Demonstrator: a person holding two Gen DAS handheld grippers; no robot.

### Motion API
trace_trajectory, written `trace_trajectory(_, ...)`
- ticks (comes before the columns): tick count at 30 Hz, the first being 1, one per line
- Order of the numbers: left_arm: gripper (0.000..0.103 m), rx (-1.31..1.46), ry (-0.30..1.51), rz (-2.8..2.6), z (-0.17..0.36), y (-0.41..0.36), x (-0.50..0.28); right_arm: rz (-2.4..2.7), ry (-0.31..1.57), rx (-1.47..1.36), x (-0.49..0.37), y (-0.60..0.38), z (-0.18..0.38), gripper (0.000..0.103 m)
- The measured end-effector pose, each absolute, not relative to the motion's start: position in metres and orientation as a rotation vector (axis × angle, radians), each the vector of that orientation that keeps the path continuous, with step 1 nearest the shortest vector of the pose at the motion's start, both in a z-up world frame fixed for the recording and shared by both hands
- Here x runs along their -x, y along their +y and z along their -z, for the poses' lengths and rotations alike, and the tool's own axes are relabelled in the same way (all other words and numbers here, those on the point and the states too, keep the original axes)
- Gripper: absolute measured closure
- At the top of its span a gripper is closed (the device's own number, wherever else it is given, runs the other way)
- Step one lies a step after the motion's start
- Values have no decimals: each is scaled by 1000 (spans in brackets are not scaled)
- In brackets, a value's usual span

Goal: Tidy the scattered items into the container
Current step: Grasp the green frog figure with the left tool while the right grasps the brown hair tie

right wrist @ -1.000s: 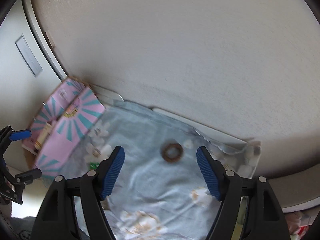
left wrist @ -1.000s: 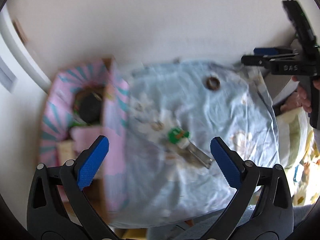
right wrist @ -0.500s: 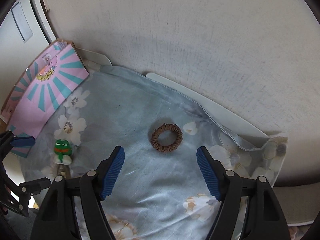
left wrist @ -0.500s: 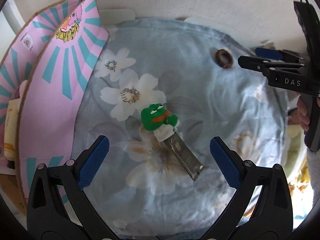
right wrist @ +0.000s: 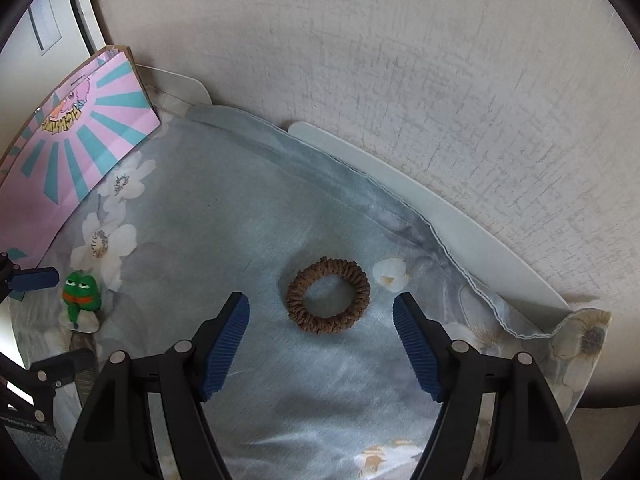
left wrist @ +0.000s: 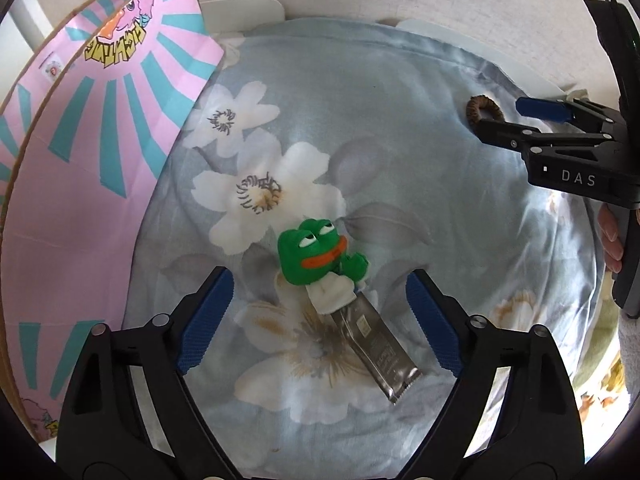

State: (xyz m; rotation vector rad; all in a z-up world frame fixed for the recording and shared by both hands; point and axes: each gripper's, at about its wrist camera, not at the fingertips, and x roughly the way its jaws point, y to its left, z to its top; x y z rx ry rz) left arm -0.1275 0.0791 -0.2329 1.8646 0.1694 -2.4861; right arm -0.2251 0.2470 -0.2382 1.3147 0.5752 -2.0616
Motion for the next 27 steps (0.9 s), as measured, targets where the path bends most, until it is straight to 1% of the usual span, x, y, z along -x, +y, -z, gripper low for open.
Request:
trace_trajectory(2,20,-1865,164,2482,234,78,129,2059,569,-1322,227,250,241,32)
trace_trajectory(4,28,-1870,166,2479,236,78,130,2056,570,-1329,228,252,245,32)
trace_trajectory(5,30,-1872,166,2475,237,77,130,2054,572,-1328,229,253,246,32)
trace_trajectory(6,37,-1875,171,2471,238,76,130,2054,576,-1326,229,254,247,32)
trace_trajectory(7,48,-1878,181,2466,240,75,130,2055,579,-1325,229,254,248,32)
trace_trajectory(9,55,-1894,217,2461,242,72,130,2055,581,-1323,230,256,249,32)
trace_trajectory(11,57,-1890,214,2466,241,71,130,2051,576,-1317,230,258,249,33)
trace_trajectory(12,59,-1894,211,2469,241,71,130,2047,575,-1317,230,259,249,40)
trace_trajectory(13,59,-1896,204,2469,241,71,130,2039,576,-1321,230,259,250,50)
trace_trajectory(14,59,-1896,201,2469,240,71,130,2023,571,-1328,230,260,250,53)
trace_trajectory(16,59,-1900,203,2469,240,70,130,2018,569,-1321,230,261,248,68)
trace_trajectory(17,59,-1904,213,2468,240,68,129,2011,568,-1319,230,262,247,72)
trace_trajectory(19,59,-1910,240,2471,239,65,128,2004,563,-1322,230,264,245,86)
trace_trajectory(27,60,-1907,303,2530,224,56,123,2033,521,-1287,228,278,226,88)
